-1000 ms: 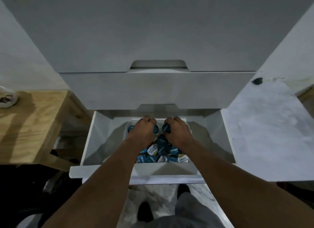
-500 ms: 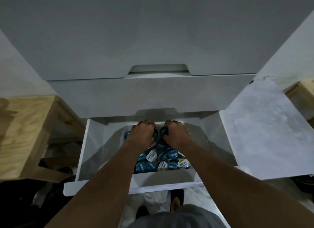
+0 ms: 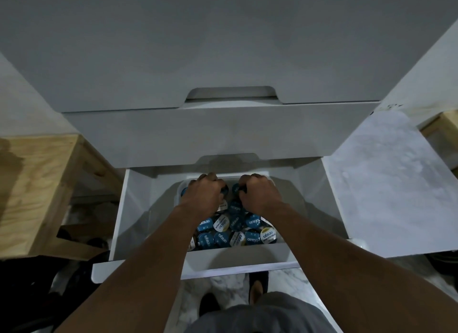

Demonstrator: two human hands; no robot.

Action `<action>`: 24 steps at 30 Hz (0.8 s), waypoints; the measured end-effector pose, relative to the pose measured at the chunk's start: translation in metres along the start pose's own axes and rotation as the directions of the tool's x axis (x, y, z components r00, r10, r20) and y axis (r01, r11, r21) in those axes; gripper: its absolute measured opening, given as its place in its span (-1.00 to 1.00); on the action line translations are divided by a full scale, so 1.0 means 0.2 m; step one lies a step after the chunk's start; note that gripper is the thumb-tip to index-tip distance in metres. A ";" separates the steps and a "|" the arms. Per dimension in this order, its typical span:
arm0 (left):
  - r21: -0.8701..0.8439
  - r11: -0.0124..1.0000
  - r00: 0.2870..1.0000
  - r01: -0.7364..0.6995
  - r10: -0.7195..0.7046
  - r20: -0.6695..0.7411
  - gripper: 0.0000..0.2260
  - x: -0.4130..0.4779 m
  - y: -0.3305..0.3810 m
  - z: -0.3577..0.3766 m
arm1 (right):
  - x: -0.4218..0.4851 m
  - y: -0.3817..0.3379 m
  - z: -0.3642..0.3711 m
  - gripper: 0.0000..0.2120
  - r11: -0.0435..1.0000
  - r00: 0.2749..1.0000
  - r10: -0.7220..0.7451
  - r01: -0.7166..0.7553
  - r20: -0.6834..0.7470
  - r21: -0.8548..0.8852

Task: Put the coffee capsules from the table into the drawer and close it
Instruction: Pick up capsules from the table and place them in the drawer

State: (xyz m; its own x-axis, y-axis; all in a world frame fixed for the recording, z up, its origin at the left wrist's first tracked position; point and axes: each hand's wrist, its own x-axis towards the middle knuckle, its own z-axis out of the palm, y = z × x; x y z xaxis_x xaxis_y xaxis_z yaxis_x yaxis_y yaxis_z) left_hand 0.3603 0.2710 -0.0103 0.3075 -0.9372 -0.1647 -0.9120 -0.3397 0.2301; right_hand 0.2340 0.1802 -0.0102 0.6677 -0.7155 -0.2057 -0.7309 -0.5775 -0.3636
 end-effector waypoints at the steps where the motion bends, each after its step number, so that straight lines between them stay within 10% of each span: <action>1: 0.003 1.000 1.000 -0.004 0.004 -0.004 -0.73 0.00 -0.01 0.00 | 0.00 0.00 0.00 -0.79 1.000 1.000 -0.004 0.004 -0.001 -0.002; 24: 0.106 0.979 0.983 0.175 -0.166 -0.081 -0.73 -0.08 0.07 -0.04 | 0.07 0.11 -0.01 -0.79 0.979 0.979 -0.202 0.200 0.033 0.048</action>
State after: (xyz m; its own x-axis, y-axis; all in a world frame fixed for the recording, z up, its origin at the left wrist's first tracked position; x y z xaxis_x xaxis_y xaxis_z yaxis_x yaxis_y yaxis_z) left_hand 0.3444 0.2797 0.0028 0.4760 -0.8709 -0.1224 -0.8679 -0.4876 0.0946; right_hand 0.2261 0.1564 -0.0189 0.8057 -0.5707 -0.1583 -0.5750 -0.6896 -0.4404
